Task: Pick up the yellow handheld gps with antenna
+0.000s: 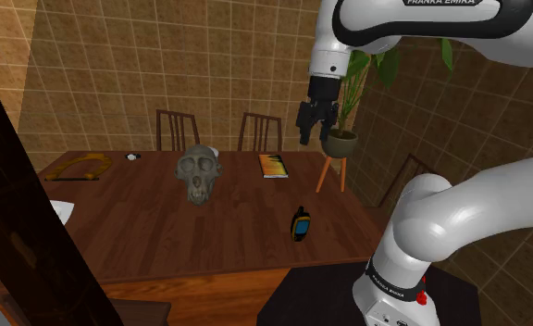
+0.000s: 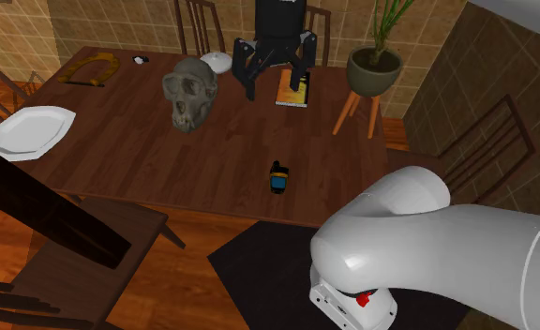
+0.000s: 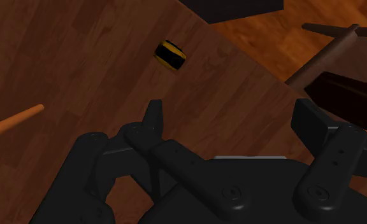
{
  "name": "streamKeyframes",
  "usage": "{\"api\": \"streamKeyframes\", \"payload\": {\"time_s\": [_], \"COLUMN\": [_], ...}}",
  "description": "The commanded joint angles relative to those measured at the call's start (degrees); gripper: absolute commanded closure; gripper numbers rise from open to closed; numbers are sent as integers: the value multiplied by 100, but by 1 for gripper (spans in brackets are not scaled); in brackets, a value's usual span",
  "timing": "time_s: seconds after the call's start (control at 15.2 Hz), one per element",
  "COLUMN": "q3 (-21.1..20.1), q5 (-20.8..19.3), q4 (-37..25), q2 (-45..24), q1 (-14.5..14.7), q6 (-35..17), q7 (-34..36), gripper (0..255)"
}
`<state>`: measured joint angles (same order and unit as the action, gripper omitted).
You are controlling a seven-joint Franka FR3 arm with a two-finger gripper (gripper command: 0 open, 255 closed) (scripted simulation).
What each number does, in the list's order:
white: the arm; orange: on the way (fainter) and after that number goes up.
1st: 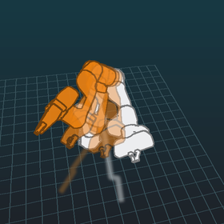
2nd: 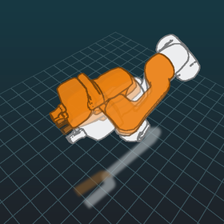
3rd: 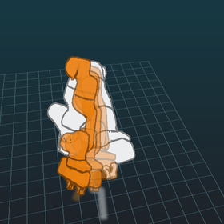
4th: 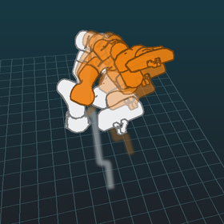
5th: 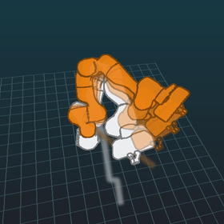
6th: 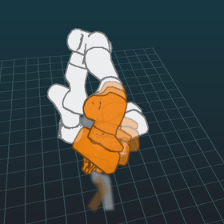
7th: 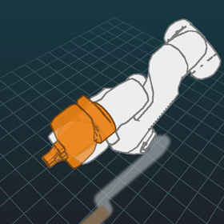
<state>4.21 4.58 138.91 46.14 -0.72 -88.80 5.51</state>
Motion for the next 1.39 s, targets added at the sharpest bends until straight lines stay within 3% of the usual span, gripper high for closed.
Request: {"api": "streamKeyframes", "payload": {"time_s": [0.0,0.53,0.79,1.06,1.32], "q3": [0,-1378,-2174,-3066,-3217], "q5": [0,-459,-715,-1089,-1132], "q4": [0,1920,2623,3073,3234], "q2": [0,577,409,-101,-384], "q1": [0,-405,-670,-1150,-1242], "q6": [0,-1924,-2927,-3922,-4351], "q7": [0,1686,2703,3855,4031], "gripper": [0,0,0,0,0]}}
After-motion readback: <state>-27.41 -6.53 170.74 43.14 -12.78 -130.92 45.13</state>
